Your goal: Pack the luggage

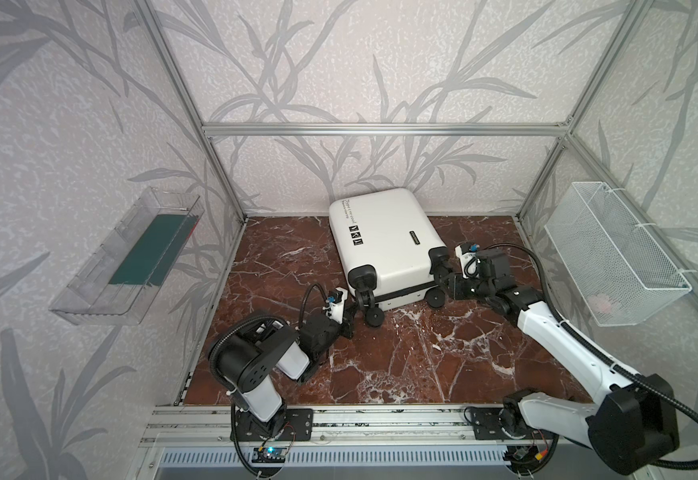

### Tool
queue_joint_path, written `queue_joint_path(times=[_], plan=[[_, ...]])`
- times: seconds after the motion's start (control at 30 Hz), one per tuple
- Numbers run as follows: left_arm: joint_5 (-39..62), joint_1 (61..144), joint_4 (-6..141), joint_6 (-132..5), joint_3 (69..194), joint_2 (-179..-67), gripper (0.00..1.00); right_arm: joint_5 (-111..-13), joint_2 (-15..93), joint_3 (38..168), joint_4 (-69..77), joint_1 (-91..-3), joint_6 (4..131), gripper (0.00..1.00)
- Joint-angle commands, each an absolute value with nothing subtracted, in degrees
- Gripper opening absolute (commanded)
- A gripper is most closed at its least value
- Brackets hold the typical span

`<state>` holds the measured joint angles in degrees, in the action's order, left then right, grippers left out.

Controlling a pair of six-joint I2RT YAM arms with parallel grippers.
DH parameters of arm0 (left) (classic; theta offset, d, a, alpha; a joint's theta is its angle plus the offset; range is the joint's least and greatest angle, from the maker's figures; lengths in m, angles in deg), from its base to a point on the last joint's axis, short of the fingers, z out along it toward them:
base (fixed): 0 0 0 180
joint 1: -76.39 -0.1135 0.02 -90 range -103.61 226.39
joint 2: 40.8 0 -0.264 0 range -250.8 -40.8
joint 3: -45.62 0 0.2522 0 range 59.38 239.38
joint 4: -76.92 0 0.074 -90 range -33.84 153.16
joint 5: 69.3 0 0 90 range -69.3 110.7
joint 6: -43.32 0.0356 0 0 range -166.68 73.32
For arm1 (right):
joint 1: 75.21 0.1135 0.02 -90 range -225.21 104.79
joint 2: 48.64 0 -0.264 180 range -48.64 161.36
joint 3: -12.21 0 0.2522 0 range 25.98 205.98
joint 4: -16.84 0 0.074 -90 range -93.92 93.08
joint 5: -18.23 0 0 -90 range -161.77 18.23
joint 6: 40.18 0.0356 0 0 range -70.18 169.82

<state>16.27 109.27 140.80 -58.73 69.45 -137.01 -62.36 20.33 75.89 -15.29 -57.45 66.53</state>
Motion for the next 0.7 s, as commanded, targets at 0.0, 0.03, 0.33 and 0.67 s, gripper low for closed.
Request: queue_joint_path(times=[0.0,0.03,0.33,0.67], plan=[[15.56,109.02,144.19,-58.17,70.72,-135.89,0.12,-62.78,21.05,77.4,-14.06,-57.9,67.95,0.15],[15.52,108.97,144.19,-58.35,70.57,-135.73,0.11,-62.75,21.05,77.39,-14.06,-57.9,67.98,0.15],[14.77,108.96,144.1,-59.68,69.28,-133.99,0.02,-61.68,21.06,77.7,-13.97,-57.9,68.2,0.15],[13.09,109.0,143.46,-62.68,67.11,-130.39,0.0,-60.52,20.33,80.32,-15.02,-57.9,68.28,0.12]])
